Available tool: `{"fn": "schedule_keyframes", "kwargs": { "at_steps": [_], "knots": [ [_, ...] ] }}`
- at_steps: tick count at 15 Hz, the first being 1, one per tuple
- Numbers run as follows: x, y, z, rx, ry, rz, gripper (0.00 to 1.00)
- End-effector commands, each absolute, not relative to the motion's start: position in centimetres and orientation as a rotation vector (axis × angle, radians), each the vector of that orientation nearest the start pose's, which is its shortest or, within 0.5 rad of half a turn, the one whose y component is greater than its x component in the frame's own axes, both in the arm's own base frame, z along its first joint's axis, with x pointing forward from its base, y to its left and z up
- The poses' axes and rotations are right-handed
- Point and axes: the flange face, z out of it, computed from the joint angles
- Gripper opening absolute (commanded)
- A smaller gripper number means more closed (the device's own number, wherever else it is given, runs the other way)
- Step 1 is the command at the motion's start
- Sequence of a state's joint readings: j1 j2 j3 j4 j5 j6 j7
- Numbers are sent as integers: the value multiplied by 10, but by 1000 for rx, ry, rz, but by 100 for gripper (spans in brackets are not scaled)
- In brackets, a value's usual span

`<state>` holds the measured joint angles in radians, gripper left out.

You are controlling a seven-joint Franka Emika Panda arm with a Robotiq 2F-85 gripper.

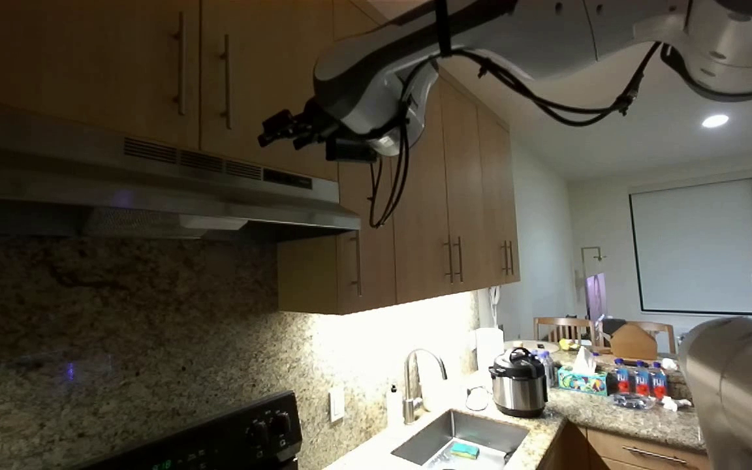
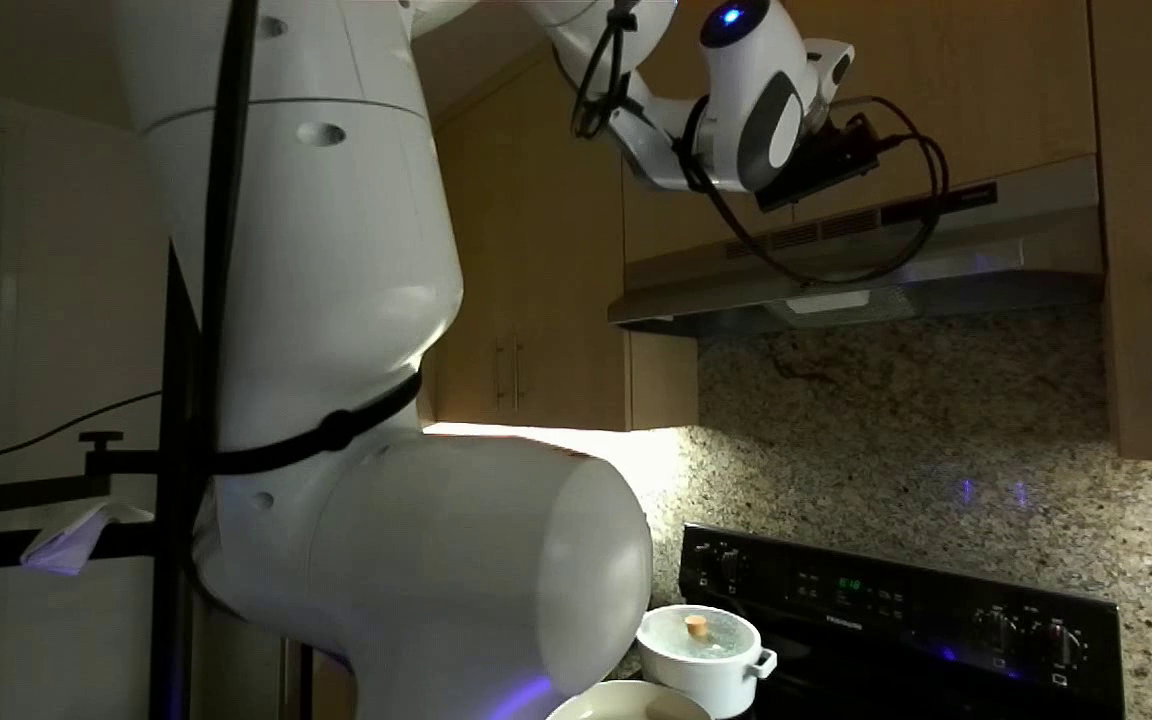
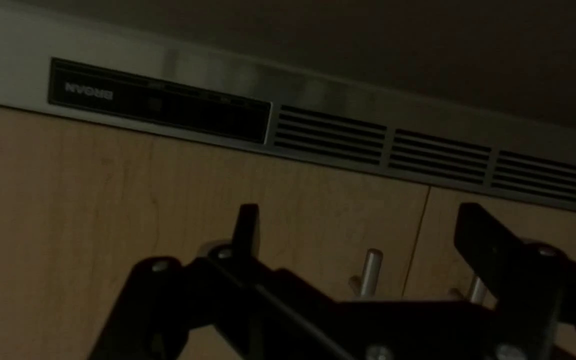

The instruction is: Switch on the stove light.

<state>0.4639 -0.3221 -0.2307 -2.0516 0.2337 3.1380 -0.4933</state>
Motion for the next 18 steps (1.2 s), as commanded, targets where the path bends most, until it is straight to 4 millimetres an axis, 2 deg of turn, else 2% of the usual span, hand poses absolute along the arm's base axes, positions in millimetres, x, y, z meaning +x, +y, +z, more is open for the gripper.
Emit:
{"fn": "schedule_keyframes", "kwargs": {
  "at_steps": [1, 9, 15, 17, 18],
  "knots": [
    [489, 65, 743, -2305, -509, -1996, 100],
    [492, 73, 738, -2312, -527, -1985, 100],
    [505, 48, 719, -2402, -429, -2008, 100],
    [509, 47, 718, -2412, -442, -1999, 100],
    [508, 54, 719, -2392, -465, -1985, 100]
  ]
}}
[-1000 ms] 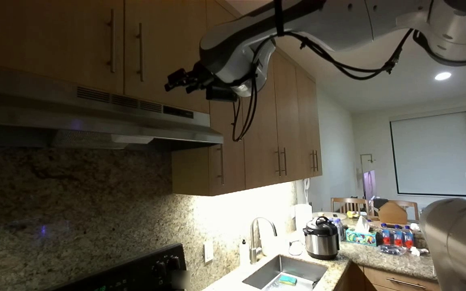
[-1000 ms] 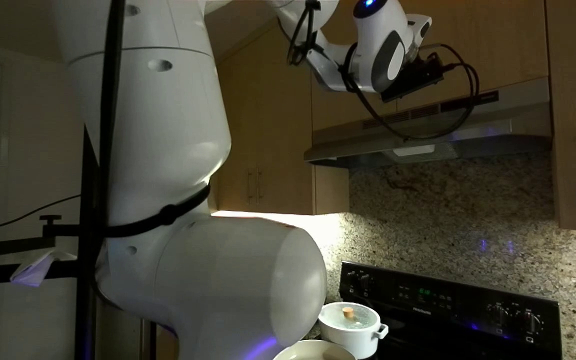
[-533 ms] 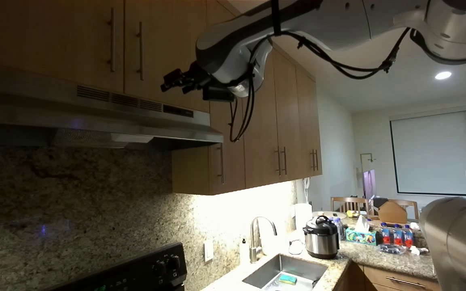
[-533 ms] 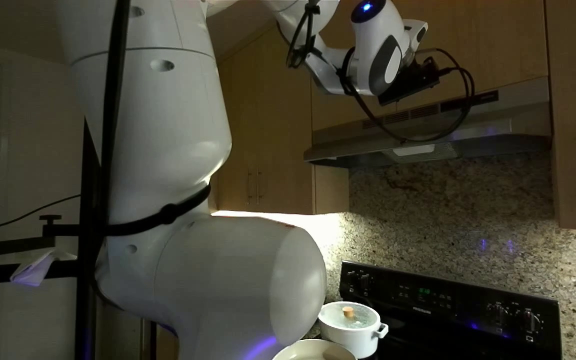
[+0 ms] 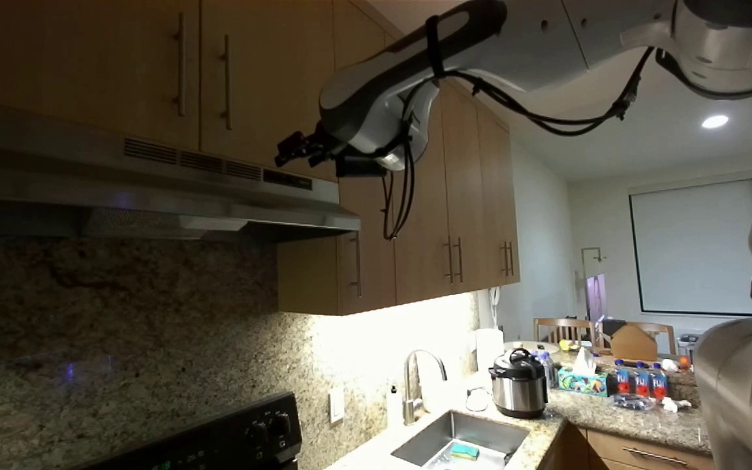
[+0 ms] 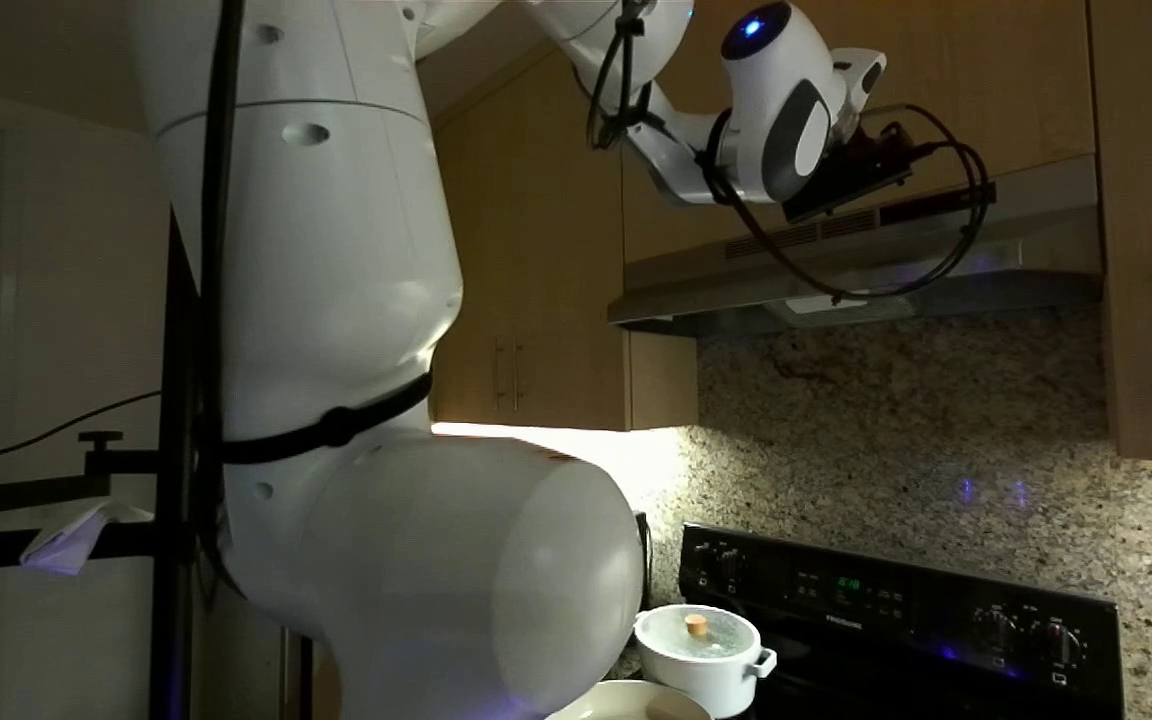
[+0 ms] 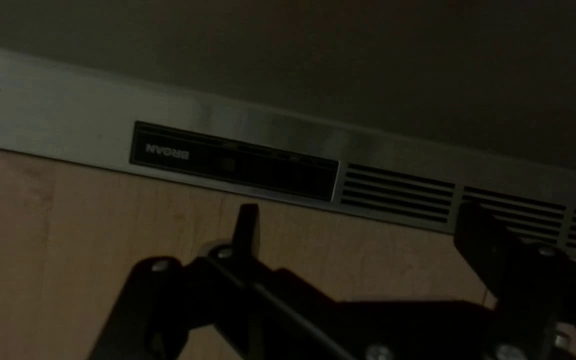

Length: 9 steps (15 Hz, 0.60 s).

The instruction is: Switch on the stove light.

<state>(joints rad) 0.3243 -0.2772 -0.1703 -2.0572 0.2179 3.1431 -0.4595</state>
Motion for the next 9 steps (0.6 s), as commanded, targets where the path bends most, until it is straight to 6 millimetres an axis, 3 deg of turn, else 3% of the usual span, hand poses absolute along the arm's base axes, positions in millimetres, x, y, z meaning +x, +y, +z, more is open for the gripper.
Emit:
{"fn": "schedule_keyframes", "kwargs": {
  "at_steps": [1, 5, 9],
  "knots": [
    [508, 61, 721, -2372, -486, -1974, 100],
    [510, 78, 725, -2312, -511, -1925, 100],
    [521, 63, 723, -2315, -451, -1892, 100]
  ]
}}
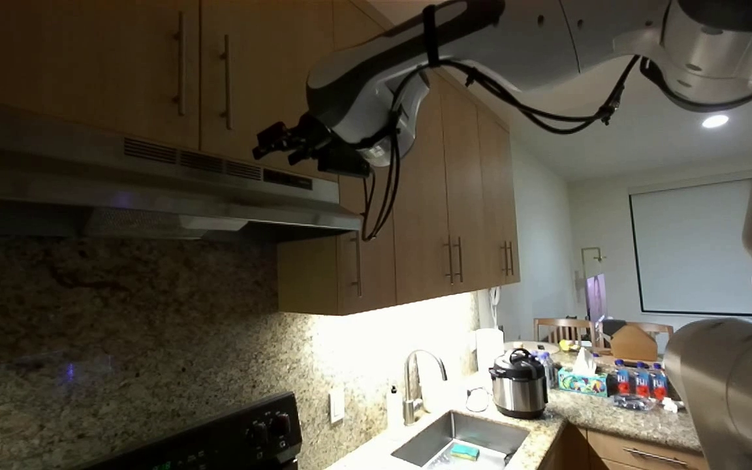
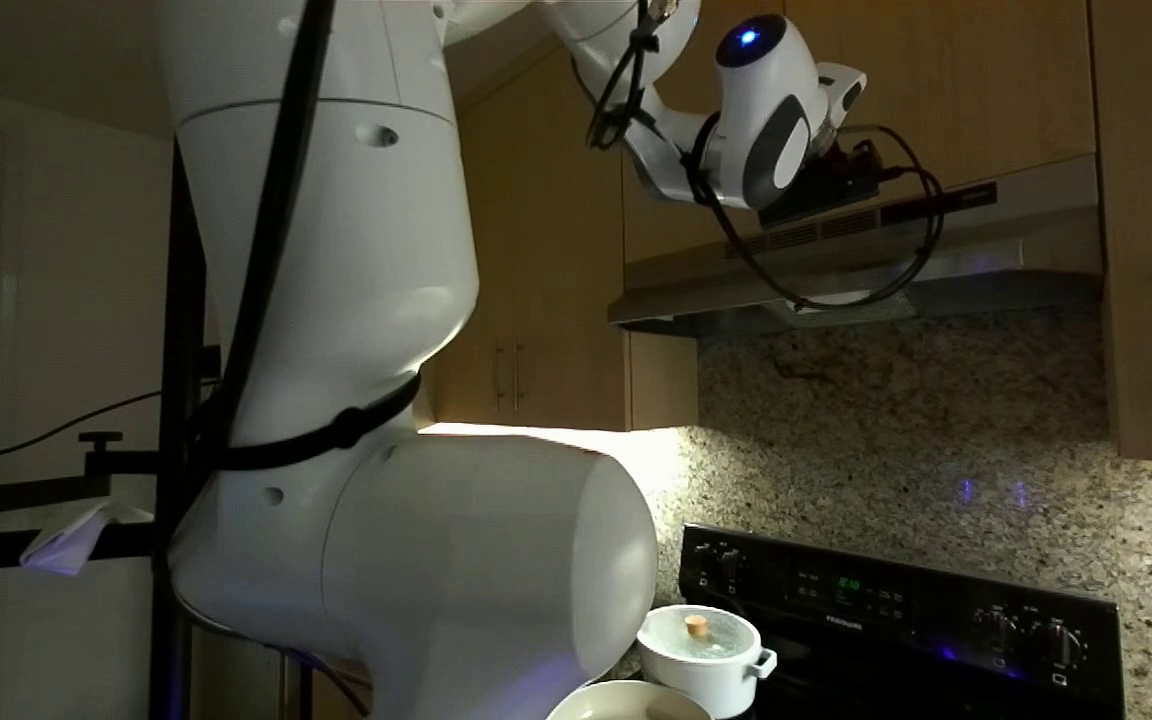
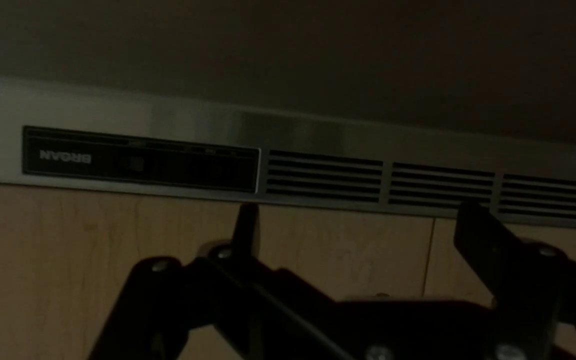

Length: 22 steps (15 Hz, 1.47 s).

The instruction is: Switch on the stove light.

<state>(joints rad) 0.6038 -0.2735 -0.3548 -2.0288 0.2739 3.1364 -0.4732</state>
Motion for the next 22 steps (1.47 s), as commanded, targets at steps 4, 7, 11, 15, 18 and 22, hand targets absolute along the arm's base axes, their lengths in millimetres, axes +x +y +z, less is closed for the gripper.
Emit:
{"fn": "schedule_keyframes", "kwargs": {
  "at_steps": [4, 7, 11, 15, 18, 22],
  "knots": [
    [533, 47, 722, -2332, -436, -1887, 100],
    [543, 40, 719, -2347, -431, -1856, 100],
    [555, 35, 719, -2352, -452, -1826, 100],
    [562, 34, 723, -2332, -489, -1830, 100],
    [569, 31, 722, -2327, -512, -1818, 100],
    [570, 30, 715, -2337, -473, -1806, 100]
  ]
}}
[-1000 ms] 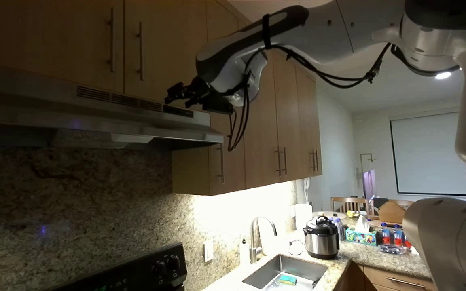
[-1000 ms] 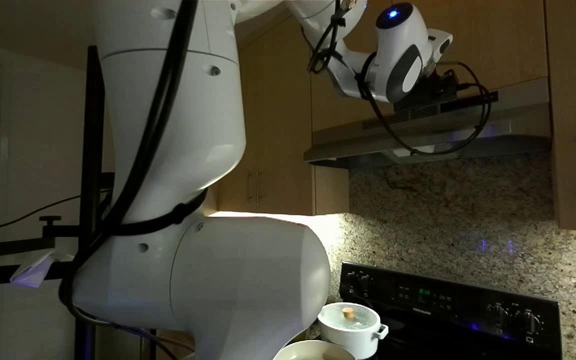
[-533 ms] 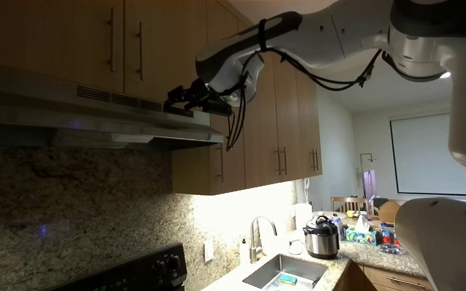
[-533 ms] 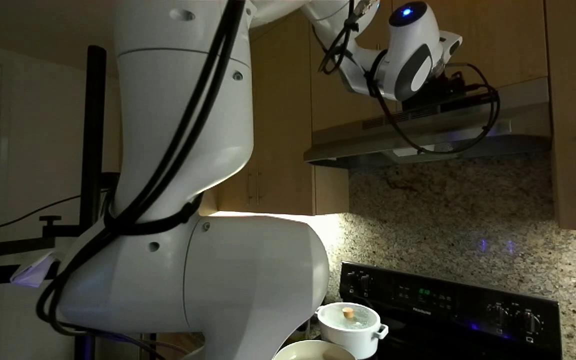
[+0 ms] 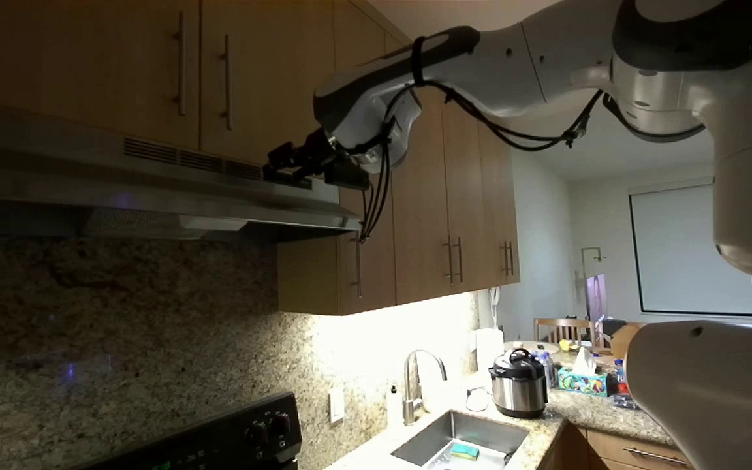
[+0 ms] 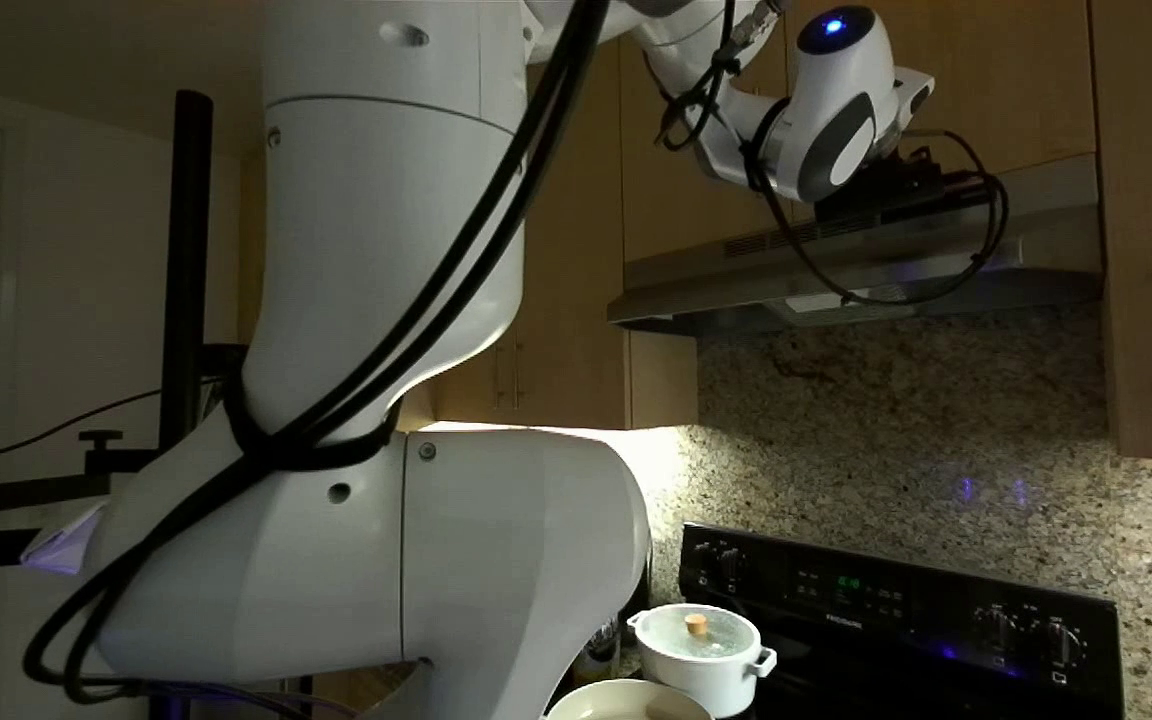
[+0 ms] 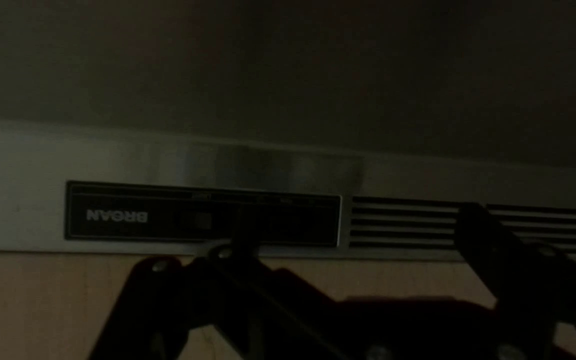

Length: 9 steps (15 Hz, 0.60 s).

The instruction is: Switch on the stove light.

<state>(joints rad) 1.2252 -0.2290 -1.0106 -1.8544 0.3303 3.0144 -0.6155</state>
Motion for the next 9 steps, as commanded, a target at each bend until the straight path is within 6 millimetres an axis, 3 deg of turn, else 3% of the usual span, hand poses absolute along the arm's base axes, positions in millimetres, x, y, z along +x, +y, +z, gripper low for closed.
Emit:
{"fn": "schedule_keyframes", "kwargs": {
  "at_steps": [1, 9],
  "knots": [
    [571, 29, 714, -2339, -472, -1805, 100],
    [577, 18, 719, -2315, -487, -1798, 100]
  ]
}}
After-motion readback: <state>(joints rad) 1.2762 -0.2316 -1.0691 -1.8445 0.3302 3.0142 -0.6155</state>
